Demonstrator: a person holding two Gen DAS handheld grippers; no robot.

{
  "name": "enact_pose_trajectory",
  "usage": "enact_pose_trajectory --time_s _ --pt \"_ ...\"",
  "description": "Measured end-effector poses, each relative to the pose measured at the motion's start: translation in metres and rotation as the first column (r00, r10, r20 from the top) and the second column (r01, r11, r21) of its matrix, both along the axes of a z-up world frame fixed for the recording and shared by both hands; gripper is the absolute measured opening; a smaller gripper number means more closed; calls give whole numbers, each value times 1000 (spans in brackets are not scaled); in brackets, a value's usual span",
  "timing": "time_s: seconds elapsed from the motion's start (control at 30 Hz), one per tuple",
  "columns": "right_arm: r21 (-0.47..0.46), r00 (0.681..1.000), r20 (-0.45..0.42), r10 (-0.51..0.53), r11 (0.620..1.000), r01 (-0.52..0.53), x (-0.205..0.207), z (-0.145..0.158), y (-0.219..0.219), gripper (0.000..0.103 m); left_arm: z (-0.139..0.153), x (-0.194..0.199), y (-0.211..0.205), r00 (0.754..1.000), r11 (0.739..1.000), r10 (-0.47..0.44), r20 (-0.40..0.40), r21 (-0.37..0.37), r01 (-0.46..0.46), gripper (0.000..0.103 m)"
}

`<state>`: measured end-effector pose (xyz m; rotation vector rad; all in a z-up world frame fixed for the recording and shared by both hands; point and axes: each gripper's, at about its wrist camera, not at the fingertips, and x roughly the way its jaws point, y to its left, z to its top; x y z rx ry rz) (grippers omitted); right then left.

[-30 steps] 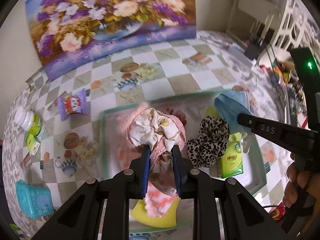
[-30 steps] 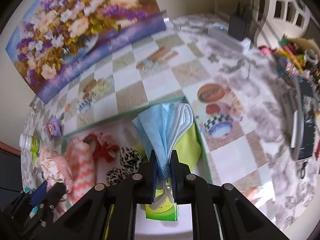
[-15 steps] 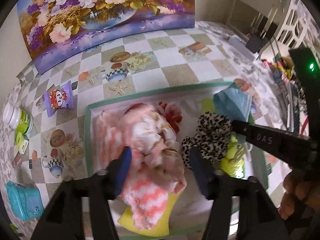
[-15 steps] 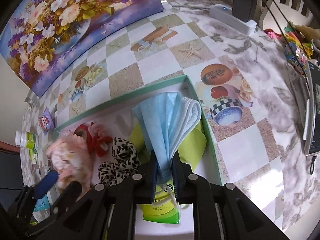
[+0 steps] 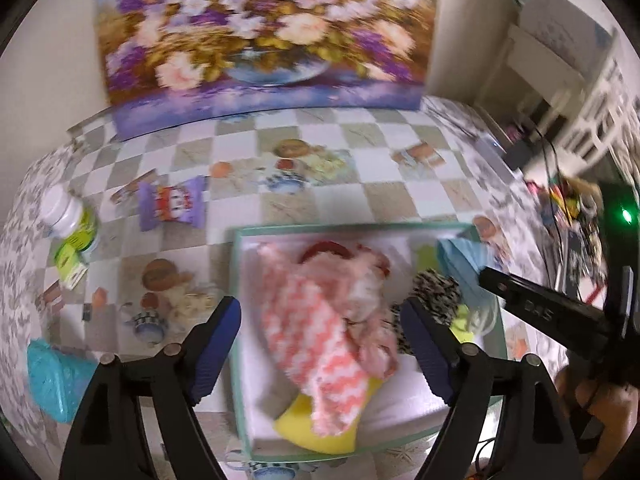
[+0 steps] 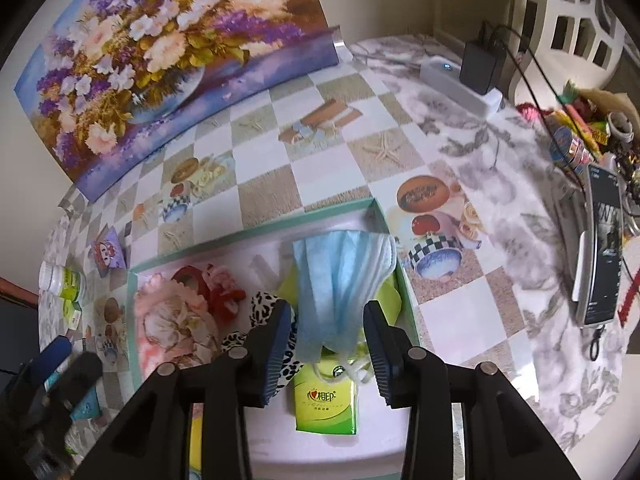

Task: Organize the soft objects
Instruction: 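Move both open grippers from the tray toward the green tissue pack and purple snack bag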

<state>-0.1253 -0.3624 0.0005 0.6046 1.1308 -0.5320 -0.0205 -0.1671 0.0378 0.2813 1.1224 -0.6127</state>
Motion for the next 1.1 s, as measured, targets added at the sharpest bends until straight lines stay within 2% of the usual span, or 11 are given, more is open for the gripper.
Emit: enact_pose_trajectory --time_s 0.07,0.27,0.37,0.43,0.7,0.9,1.1 --pt "-18 1000 5 13 1000 -13 2 6 5 47 1 10 12 999 999 50 10 9 -50 84" --pt "-54 997 6 76 996 -75 13 16 26 48 -7 37 50 984 983 180 7 40 -180 85" --pt "-78 994 0 112 991 -112 20 20 38 48 -10 48 66 973 971 233 3 52 -233 92" --pt "-94 991 -5 131 987 -131 23 21 45 51 -12 55 77 965 964 261 -8 51 -260 92" --pt "-115 984 -23 179 977 -181 35 22 66 56 -13 69 102 945 945 326 -22 44 -325 93" --pt "-108 978 -39 207 972 -210 42 15 80 68 -13 73 111 939 939 341 -27 46 -340 93" --pt "-106 972 -61 228 966 -234 48 9 89 69 -15 77 119 934 934 355 -29 47 -354 93"
